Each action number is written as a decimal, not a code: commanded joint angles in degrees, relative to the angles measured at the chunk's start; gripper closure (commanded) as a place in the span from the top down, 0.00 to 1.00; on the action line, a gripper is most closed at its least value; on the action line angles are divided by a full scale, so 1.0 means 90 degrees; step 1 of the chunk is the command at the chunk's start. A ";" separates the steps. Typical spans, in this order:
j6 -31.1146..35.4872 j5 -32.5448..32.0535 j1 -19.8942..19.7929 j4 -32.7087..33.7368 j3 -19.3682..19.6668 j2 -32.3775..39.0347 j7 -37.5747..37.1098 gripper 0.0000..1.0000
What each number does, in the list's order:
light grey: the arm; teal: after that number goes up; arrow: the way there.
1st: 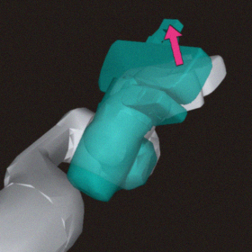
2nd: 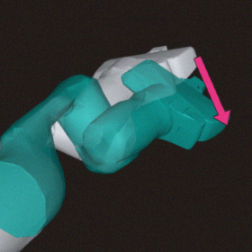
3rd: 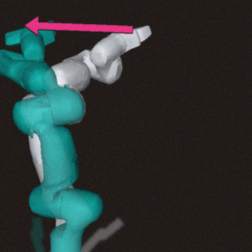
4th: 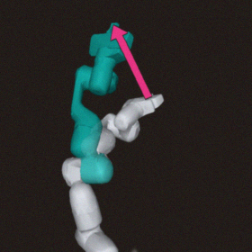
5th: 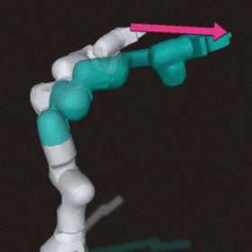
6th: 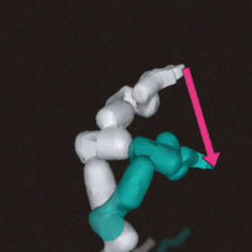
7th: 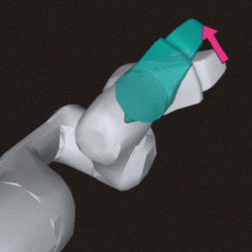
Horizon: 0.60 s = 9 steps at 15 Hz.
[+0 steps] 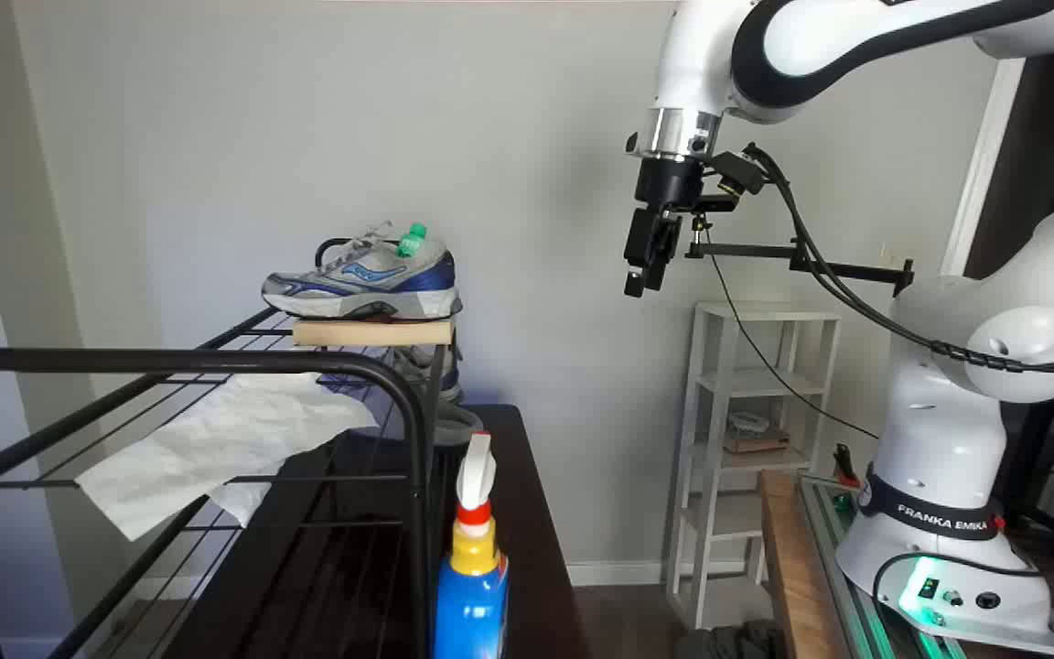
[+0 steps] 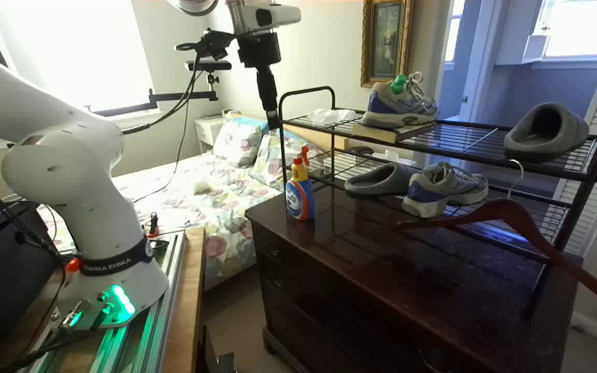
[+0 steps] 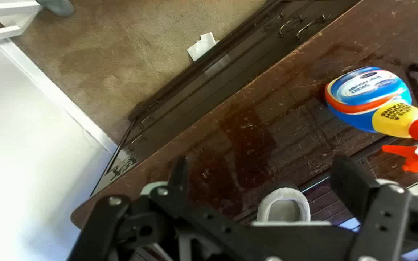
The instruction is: Move the tissue to the right then move the slipper to the left
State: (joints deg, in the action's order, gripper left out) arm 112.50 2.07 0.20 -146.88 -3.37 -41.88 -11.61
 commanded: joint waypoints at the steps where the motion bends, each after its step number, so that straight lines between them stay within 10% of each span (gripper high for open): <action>1: -0.0020 0.0025 -0.0043 0.0016 -0.0033 0.0002 0.0026 1.00; 9: 0.0707 -0.0179 -0.0043 0.0542 -0.0134 0.0413 0.0160 1.00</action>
State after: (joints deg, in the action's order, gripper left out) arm 115.07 1.72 0.20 -146.13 -3.57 -41.52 -11.20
